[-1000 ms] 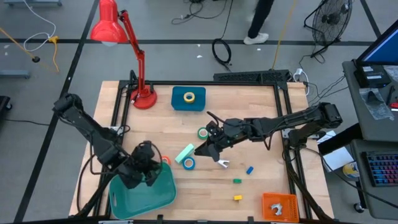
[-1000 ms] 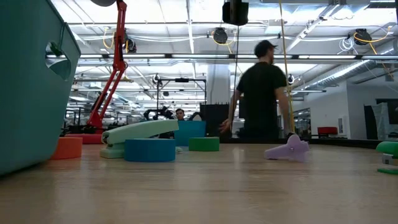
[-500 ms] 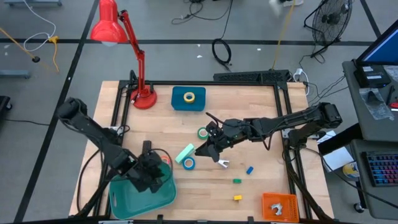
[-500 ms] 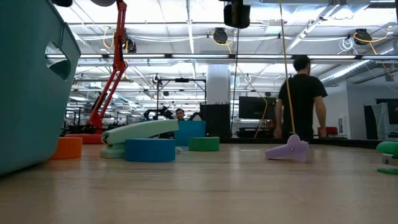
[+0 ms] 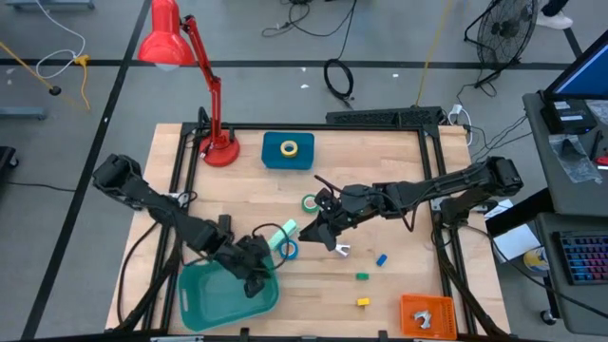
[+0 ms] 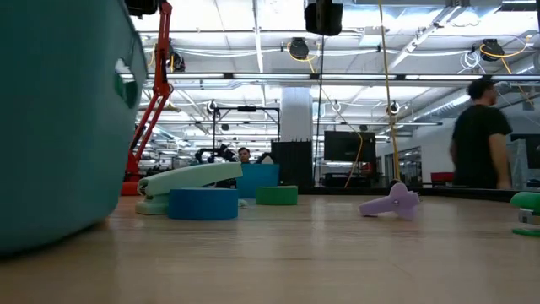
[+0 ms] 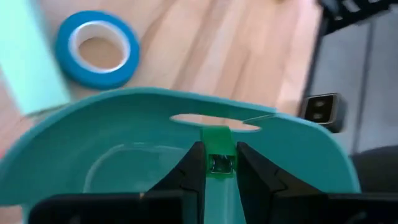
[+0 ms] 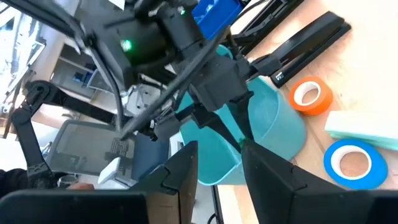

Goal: Pick and place Stapler, Stapler remover, tape
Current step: Put the right green stapler into the green bin

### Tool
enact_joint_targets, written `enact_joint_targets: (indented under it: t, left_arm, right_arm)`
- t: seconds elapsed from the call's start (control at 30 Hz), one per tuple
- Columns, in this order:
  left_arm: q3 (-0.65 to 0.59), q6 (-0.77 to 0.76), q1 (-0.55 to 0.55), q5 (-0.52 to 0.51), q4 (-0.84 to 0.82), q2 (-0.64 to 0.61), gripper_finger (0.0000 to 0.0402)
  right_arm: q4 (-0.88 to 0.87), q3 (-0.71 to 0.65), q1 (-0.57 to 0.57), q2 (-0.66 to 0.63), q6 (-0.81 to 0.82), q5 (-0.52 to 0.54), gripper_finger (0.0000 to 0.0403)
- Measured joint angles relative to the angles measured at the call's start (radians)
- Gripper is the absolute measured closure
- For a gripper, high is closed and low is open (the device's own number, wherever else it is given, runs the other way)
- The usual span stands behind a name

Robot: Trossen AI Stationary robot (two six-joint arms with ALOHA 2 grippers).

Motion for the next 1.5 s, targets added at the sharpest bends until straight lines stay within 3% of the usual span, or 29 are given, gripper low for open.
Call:
enact_joint_targets:
  t: [0.43, 0.8, 0.93, 1.37, 1.5]
  left_arm:
    - [0.000, 0.099, 0.082, 0.206, 0.136, 0.000, 0.0341]
    - [0.070, 0.151, 0.097, 0.225, 0.090, 0.000, 0.0341]
    - [0.077, 0.133, 0.058, 0.188, -0.021, -0.041, 0.0341]
    - [0.079, 0.137, 0.079, -0.095, -0.012, -0.201, 0.0341]
    - [0.079, 0.144, 0.102, -0.077, 0.026, -0.216, 0.0341]
  right_arm:
    - [-0.057, -0.001, 0.012, 0.001, -0.003, 0.000, 0.0287]
    - [-0.057, -0.001, 0.010, 0.001, -0.003, 0.049, 0.0287]
    - [-0.056, -0.001, 0.006, 0.001, -0.001, 0.049, 0.0287]
    - [0.001, -0.001, 0.013, 0.001, -0.026, 0.052, 0.0287]
    - [0.086, -0.001, 0.033, 0.001, -0.059, 0.037, 0.0287]
